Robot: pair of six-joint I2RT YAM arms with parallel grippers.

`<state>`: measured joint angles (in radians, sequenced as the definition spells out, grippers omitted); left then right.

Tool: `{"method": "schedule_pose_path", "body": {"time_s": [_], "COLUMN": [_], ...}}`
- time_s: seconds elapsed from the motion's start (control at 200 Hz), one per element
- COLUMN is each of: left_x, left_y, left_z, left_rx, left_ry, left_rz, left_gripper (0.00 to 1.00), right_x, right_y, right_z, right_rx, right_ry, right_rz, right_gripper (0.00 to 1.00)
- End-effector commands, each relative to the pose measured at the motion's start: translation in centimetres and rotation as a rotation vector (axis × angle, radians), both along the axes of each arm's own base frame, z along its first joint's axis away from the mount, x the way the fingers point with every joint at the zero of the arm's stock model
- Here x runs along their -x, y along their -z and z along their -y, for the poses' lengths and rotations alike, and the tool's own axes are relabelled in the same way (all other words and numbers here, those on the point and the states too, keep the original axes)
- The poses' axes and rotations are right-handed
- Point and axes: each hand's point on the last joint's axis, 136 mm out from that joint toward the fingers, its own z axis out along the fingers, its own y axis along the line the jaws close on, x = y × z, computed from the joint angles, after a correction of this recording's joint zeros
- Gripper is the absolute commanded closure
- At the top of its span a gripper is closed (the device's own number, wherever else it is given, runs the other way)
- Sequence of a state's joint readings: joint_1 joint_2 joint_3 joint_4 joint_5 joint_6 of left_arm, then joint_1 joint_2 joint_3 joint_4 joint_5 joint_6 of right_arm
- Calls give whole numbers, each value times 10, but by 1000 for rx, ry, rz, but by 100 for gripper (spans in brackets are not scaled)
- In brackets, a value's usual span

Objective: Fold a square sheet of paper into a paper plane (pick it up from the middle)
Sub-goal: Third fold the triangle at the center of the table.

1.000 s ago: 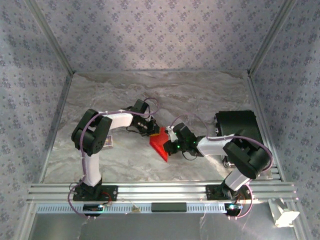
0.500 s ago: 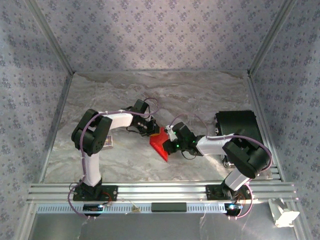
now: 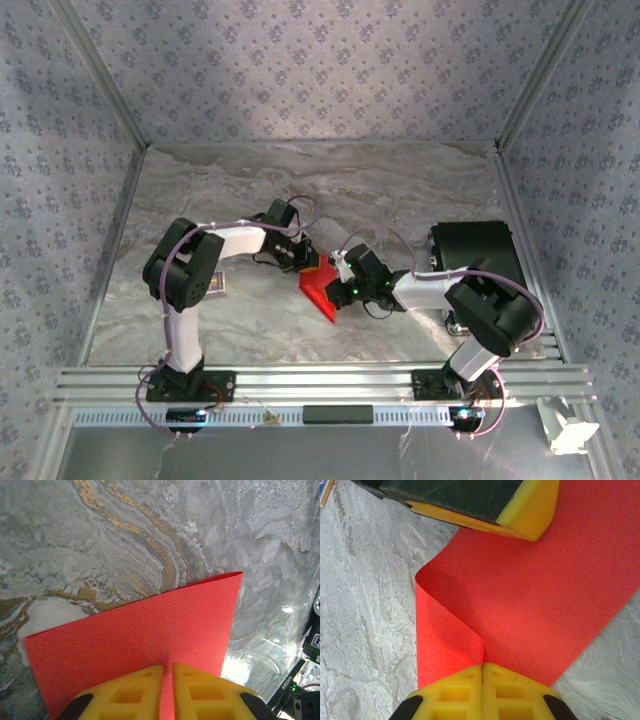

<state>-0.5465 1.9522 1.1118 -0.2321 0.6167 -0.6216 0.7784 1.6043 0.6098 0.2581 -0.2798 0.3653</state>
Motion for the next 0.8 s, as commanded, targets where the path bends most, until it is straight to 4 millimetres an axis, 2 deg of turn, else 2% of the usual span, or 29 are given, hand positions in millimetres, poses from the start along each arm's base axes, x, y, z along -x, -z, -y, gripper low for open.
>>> {"method": "schedule_pose_path", "body": {"time_s": [0.0,0.795], "left_x": [6,9], "left_y": [10,12], "left_z": [-7,-8], "left_rx": [-51,-53], "left_ry": [-12,-9], "left_rz": [-14,-17], "left_gripper": [86,86], "right_x": [-1,0], "right_y": [4,17], "right_z": [6,13], "right_rx": [34,67], "right_ry": [5,36], "right_rz": [-8,-25], "right_gripper": [99,99]}}
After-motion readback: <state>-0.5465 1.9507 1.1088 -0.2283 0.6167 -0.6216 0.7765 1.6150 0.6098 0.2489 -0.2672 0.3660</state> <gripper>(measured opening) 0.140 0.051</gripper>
